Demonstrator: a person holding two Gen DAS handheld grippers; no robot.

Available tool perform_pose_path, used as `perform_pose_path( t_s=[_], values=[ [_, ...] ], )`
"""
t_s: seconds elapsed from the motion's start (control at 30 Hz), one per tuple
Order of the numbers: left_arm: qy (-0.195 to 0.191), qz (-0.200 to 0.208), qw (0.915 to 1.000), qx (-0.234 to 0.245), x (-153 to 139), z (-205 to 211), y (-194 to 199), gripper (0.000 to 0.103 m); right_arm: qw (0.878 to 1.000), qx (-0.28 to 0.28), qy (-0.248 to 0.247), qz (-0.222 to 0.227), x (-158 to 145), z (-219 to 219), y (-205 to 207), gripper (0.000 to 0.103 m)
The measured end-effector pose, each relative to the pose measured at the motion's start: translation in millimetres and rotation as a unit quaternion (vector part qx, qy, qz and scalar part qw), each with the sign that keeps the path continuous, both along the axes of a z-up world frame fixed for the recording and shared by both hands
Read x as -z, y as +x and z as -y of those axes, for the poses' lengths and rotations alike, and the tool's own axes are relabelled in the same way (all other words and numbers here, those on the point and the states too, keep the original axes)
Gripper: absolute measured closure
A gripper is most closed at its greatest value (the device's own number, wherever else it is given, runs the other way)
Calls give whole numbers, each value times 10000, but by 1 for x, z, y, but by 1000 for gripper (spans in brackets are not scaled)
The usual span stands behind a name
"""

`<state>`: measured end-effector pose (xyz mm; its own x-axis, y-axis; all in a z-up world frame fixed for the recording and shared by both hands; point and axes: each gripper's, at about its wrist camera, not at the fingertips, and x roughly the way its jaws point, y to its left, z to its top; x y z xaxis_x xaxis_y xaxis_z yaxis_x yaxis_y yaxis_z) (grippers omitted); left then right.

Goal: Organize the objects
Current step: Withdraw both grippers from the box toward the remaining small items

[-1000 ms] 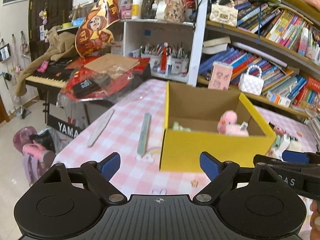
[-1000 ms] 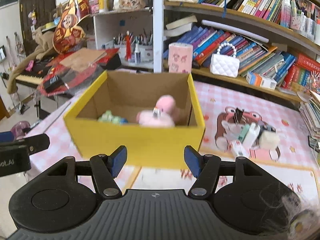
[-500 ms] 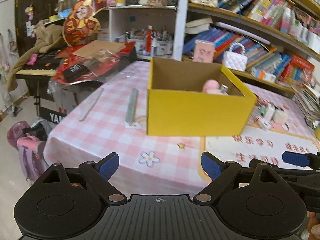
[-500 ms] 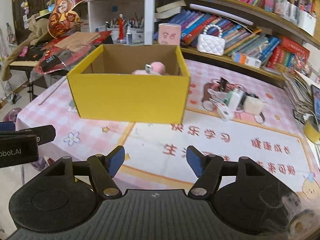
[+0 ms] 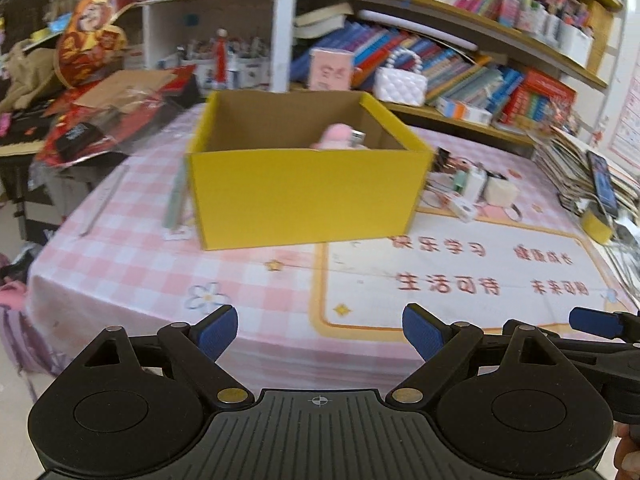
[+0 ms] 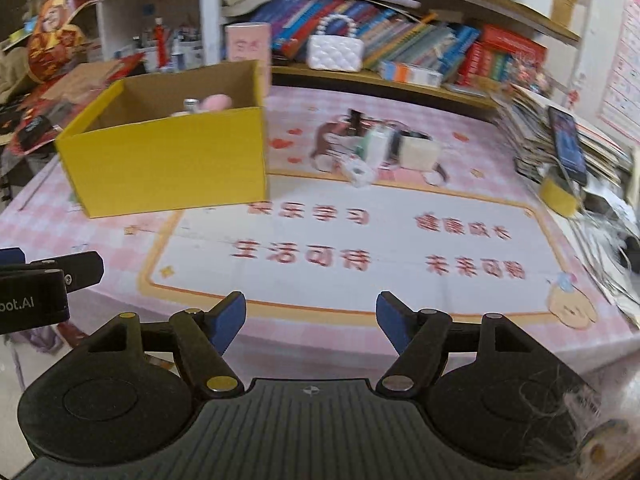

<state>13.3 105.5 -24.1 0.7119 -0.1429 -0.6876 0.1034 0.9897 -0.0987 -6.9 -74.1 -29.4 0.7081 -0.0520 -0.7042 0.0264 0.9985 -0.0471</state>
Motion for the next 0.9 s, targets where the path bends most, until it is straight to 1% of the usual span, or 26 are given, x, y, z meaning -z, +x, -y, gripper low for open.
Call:
perform_pose_path(
  t_s=[0.23, 0.43, 0.6, 0.9],
  values=[
    [3, -149, 9982, 577, 6, 42, 11, 11, 9984, 557, -60, -93, 4, 37, -6, 32],
    [36, -241, 9957, 888, 10, 80, 22, 11, 9956, 911, -53, -211, 9, 74, -4, 31],
    [108, -327, 9945, 991, 13, 110, 34, 11, 9946, 974, -63, -356, 14, 100, 7, 31],
    [263, -451, 9942, 941, 18, 160, 64, 11, 9944, 946, 40, -479, 19, 149, 39, 31]
  ],
)
